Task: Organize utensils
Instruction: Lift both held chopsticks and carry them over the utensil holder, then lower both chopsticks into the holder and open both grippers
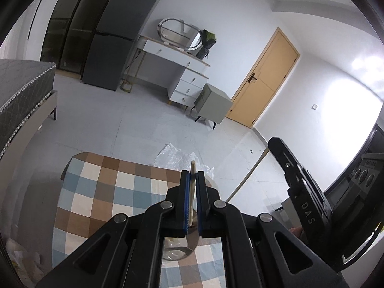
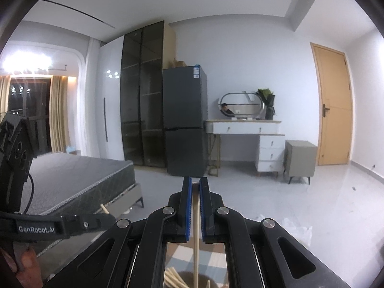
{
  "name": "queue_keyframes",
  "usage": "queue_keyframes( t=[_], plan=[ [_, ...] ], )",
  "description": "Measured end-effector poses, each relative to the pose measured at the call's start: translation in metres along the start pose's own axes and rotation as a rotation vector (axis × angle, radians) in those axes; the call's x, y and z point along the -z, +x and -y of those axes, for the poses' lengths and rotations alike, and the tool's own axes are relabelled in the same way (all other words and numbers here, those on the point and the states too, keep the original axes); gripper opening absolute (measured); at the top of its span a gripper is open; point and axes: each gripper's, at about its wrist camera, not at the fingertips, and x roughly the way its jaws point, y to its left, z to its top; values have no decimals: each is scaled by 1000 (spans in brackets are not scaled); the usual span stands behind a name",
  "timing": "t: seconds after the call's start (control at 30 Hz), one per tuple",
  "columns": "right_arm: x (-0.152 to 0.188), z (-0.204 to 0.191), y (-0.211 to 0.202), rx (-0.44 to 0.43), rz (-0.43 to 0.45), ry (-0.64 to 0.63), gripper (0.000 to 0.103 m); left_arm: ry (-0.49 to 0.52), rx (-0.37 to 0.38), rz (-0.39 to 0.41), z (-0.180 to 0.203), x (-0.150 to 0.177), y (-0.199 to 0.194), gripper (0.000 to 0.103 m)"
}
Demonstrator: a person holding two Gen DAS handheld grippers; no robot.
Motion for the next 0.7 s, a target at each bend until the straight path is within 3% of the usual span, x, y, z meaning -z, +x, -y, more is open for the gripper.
queue_keyframes(
  t=[0.37,0.7],
  plan=[
    [27,4,30,-20,-49,-22,5,-13,11,-55,-16,9,40,1],
    [56,-1,33,-55,-116,-93,5,-11,36,-62,-22,16,47,1]
  ],
)
